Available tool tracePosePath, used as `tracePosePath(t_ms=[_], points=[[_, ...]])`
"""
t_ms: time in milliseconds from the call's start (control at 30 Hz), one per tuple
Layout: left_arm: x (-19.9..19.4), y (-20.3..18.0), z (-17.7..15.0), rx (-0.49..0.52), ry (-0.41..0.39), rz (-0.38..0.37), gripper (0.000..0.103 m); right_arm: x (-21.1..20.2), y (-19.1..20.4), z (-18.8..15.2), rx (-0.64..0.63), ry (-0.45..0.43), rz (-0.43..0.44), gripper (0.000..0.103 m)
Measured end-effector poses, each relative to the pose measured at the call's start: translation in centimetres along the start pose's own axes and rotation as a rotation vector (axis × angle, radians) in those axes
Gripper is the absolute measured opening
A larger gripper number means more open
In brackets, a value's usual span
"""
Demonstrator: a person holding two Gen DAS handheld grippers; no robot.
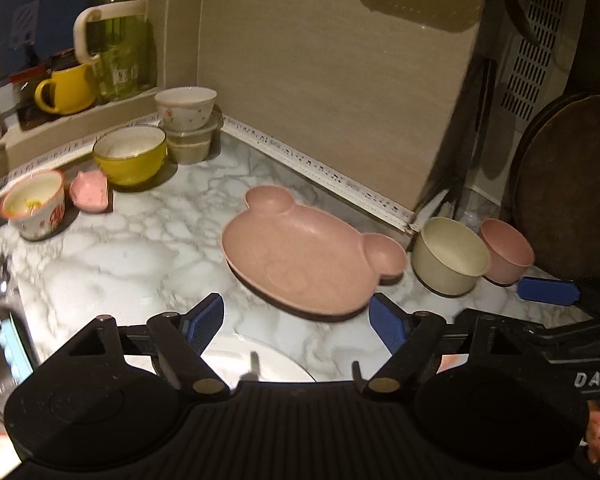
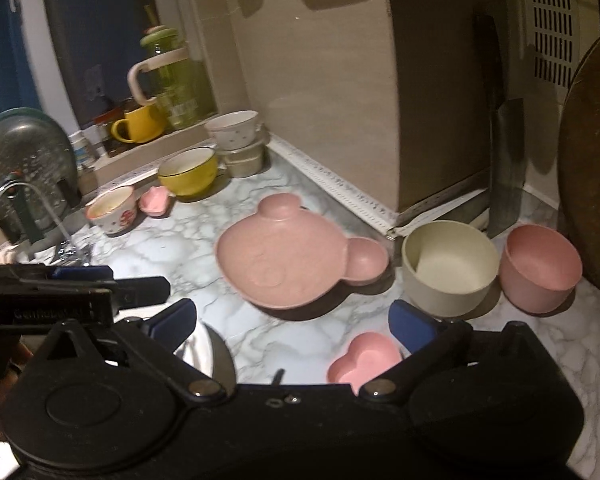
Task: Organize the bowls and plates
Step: 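Move both tools to the pink bear plate and close on its rim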
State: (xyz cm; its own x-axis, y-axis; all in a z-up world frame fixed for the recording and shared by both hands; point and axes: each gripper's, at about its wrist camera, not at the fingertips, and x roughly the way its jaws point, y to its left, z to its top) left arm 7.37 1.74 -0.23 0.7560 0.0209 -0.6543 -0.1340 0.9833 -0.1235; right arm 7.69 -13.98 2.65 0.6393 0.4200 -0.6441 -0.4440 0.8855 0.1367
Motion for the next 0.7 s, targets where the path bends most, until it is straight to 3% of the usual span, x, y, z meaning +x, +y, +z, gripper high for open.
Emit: tracePosePath(t_ms=[433,700], points=[[9.7,4.2,5.1,0.125,0.122,-0.054,0.08,6.1,0.3,1.8,0.087,0.061,-0.122,0.1],[16.0,6.7,7.2,0.084,0.189,-0.083,0.08,10.8,0.6,2.8,0.157,0.146,-0.18,0.09]])
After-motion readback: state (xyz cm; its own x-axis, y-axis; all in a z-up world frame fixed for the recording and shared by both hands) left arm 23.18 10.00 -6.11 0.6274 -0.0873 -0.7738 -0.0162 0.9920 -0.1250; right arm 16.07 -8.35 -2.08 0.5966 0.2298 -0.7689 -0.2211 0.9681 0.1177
